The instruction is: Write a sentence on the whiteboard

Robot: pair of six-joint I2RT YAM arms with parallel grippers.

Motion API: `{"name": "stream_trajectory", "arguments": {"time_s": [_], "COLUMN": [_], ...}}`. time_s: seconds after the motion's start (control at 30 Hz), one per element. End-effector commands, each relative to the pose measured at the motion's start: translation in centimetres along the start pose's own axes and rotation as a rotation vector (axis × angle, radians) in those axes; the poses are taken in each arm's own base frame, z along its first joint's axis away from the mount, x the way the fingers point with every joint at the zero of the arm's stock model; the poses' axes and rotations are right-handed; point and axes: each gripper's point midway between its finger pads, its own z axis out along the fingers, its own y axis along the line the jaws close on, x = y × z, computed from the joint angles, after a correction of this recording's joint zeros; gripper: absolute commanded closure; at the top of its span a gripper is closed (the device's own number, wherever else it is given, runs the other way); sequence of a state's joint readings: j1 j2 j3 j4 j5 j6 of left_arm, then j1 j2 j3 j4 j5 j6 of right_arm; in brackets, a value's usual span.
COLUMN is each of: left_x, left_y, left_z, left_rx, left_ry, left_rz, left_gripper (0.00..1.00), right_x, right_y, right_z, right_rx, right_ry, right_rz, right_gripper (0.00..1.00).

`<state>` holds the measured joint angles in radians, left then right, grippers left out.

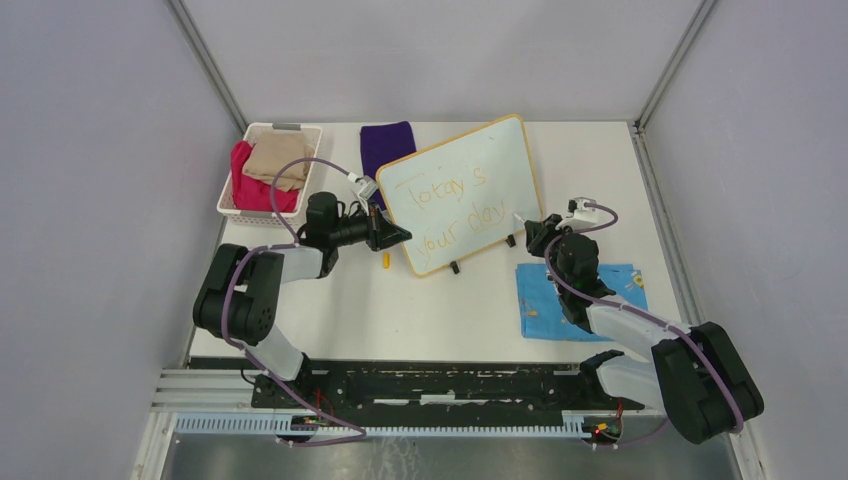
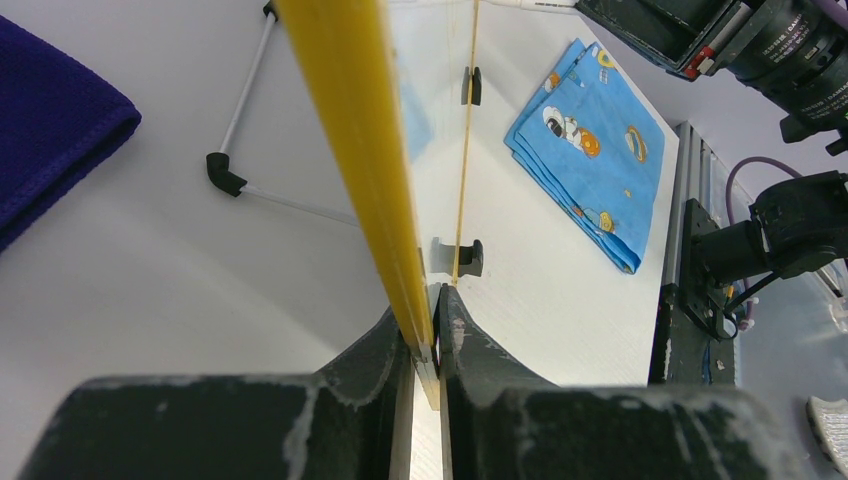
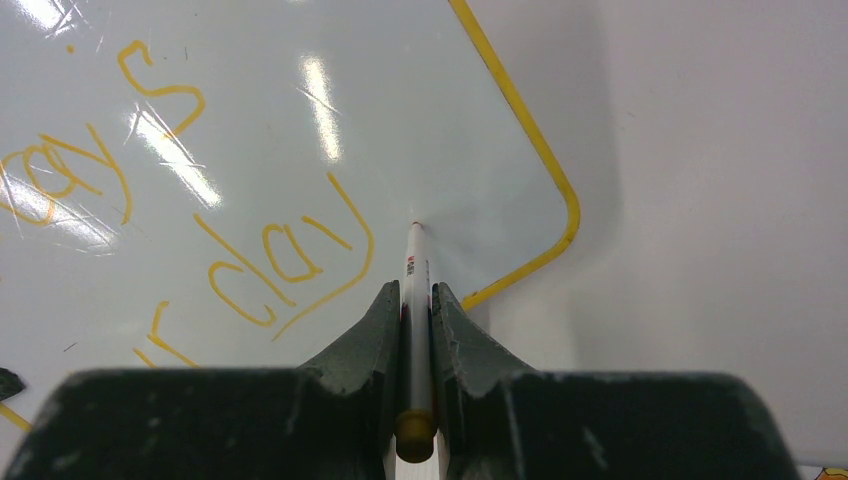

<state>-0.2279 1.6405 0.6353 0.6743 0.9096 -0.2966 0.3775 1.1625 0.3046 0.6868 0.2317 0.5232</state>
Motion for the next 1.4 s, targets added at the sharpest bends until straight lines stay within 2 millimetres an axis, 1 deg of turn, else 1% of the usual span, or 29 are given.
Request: {"name": "stream_trajectory", "arguments": {"time_s": [0.0, 0.37, 0.6, 0.87, 1.13, 1.37], "left_x": [3.4, 3.3, 3.4, 3.3, 3.3, 3.3], "left_y": [3.0, 3.1, 3.1, 3.0, 3.0, 3.1], "left_z": [-0.1, -0.1, -0.1, -0.1, -0.1, -0.2], "left_rx": [-0.133, -0.134, -0.135, -0.133, -0.134, -0.139], "left_ry": [0.084, 0.083, 0.084, 0.083, 0.082, 0.081], "left_rz": [0.011, 0.011, 0.009, 0.012, 0.012, 0.012], "left_gripper": [0.98, 0.98, 0.98, 0.98, 0.98, 0.98], "right_x": [-0.8, -0.2, -0.1, -0.5, -1.6, -1.8], "right_y": [1.0, 0.0, -0.4, -0.3, 0.5, 0.5], "right_z": [0.1, -0.2, -0.4, -0.2, 0.5, -0.1], "right_rx": [-0.042, -0.01, 0.009, 0.006, -0.009, -0.015], "right_ry": [-0.023, -0.012, -0.016, -0.024, -0.043, -0.045], "right_rz": [0.014, -0.004, -0.013, -0.013, -0.01, -0.007], "right_gripper": [1.0, 1.0, 1.0, 1.0, 1.0, 1.0]}}
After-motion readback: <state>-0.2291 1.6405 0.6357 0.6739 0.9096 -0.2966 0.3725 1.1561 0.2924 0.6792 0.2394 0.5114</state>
